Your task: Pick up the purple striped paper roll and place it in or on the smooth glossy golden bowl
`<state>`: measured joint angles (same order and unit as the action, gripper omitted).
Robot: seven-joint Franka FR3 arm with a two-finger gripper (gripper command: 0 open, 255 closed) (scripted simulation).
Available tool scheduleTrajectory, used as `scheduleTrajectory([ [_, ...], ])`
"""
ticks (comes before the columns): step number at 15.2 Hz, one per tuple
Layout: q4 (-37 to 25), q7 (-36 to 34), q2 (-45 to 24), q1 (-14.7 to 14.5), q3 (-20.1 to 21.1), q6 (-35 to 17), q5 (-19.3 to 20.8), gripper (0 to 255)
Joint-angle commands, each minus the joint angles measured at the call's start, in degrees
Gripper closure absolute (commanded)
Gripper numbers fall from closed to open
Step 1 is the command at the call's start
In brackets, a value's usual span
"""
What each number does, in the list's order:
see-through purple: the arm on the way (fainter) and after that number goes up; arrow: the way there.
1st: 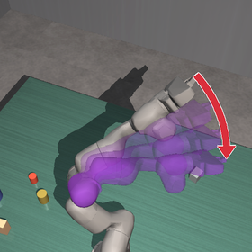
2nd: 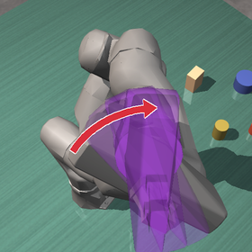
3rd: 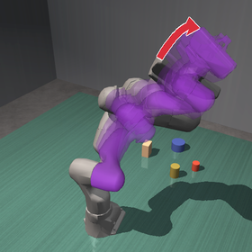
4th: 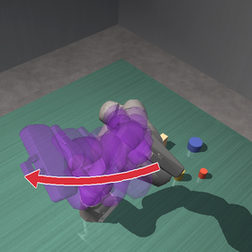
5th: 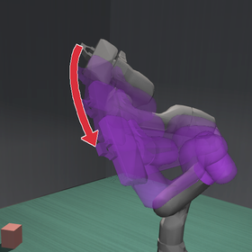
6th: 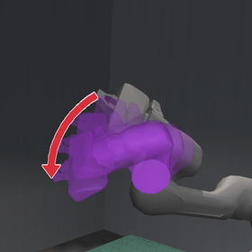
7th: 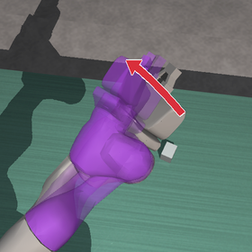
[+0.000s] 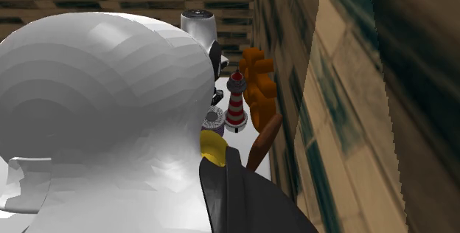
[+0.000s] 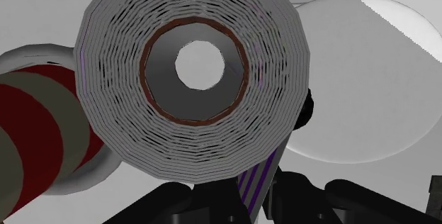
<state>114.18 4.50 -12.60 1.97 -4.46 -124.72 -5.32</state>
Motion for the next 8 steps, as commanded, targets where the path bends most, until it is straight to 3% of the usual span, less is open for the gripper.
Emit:
scheduleTrajectory([
  [1, -0.24, -0.05, 0.35, 0.06, -0.09, 0.7, 0.12, 255],
  [8, -2.72, -0.56, 2.75, 0.02, -0.19, 5.54, 0.58, 255],
])
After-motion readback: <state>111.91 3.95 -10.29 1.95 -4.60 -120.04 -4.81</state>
